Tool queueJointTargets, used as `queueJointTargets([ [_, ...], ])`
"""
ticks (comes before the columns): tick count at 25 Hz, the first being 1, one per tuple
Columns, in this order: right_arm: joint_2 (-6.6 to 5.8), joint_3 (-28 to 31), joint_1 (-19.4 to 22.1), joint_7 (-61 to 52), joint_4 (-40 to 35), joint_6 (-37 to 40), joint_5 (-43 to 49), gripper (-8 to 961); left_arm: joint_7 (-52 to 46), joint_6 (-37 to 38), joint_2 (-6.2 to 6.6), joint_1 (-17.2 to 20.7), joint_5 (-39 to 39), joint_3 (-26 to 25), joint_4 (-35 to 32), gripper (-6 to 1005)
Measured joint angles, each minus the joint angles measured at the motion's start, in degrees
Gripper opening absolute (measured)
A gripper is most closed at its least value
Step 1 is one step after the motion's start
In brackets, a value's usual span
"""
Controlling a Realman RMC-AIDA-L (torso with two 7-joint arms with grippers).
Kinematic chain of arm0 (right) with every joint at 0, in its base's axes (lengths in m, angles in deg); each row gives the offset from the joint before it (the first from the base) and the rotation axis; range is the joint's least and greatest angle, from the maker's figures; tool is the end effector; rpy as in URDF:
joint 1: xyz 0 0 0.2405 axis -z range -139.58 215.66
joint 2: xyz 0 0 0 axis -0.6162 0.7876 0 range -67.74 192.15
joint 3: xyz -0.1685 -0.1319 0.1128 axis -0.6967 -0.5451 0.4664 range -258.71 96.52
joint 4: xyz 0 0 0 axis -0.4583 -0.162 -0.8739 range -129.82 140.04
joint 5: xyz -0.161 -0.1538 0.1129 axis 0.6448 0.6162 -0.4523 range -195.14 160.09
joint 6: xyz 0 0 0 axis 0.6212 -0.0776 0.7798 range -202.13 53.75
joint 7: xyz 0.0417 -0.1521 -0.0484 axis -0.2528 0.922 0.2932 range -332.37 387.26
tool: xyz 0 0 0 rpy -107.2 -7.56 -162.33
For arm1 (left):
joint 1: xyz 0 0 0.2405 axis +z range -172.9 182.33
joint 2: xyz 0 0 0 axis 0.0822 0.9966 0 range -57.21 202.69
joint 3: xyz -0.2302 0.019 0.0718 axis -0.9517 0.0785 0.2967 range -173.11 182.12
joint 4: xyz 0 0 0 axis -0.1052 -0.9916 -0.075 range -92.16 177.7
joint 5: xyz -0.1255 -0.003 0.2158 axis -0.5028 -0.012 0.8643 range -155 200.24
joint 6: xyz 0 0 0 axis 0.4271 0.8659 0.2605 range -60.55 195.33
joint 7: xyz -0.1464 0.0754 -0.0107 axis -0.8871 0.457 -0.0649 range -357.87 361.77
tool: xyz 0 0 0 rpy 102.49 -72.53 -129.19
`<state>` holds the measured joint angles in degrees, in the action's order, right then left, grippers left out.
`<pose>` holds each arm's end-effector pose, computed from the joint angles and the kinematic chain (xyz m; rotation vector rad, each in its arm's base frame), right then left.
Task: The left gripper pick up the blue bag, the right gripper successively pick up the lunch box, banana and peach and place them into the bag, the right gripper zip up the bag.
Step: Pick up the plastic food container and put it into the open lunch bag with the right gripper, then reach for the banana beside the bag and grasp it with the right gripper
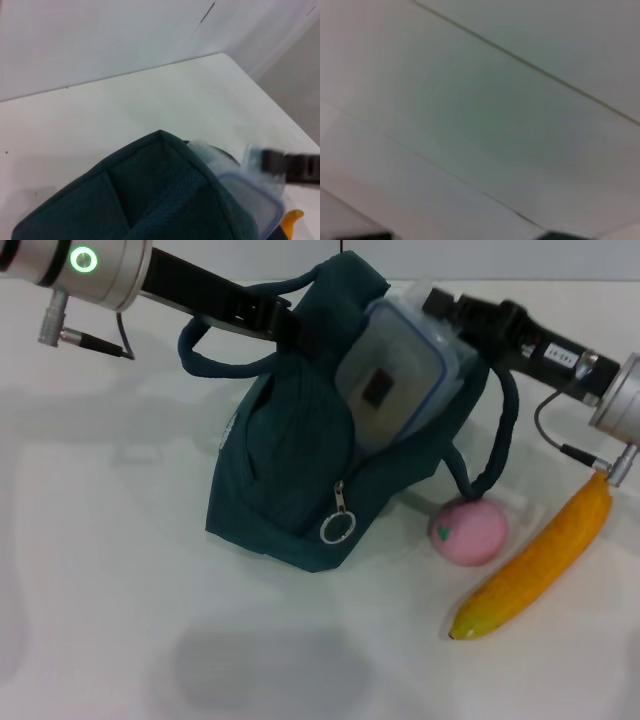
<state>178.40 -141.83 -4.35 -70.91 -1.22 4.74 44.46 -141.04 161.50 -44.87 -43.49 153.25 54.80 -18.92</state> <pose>0.2066 0.4090 -0.0512 -2.1923 1.5117 1.4685 -0.1163 0.4329 0.0370 -2.7093 -1.2403 -0.2423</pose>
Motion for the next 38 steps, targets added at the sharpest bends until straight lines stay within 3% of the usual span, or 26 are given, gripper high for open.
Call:
queueJointTargets([
  [7, -0.01, -1.33, 0.01, 1.27, -2.23, 6.52, -5.0, 97, -0.01, 0.0, 0.01, 0.03, -0.03, 0.02, 0.0, 48],
  [14, 0.0, -7.17, 0.09, 2.39, -2.43, -0.35, -5.23, 113, 0.0, 0.02, -0.15, 0.0, -0.05, 0.07, -0.01, 47],
  [21, 0.0, -15.33, -0.79, 3.2, -7.82, -5.82, -5.42, 130, 0.0, 0.03, -0.24, -0.87, -0.04, 0.07, 0.23, 48],
  [32, -0.04, -15.96, -0.66, 13.09, -8.97, -7.62, -5.33, 155, 0.05, 0.03, -0.04, -0.05, -0.04, 0.01, 0.26, 47],
  [35, -0.62, -16.72, -0.2, 13.56, -9.98, -7.39, -3.95, 162, 0.29, 0.02, 0.08, 0.19, -0.03, -0.1, 0.26, 47],
  [38, -1.29, -16.89, 1.71, 13.97, -13.96, -6.65, -0.6, 290, 0.58, 0.02, 0.11, 0.44, -0.03, -0.18, 0.27, 47],
])
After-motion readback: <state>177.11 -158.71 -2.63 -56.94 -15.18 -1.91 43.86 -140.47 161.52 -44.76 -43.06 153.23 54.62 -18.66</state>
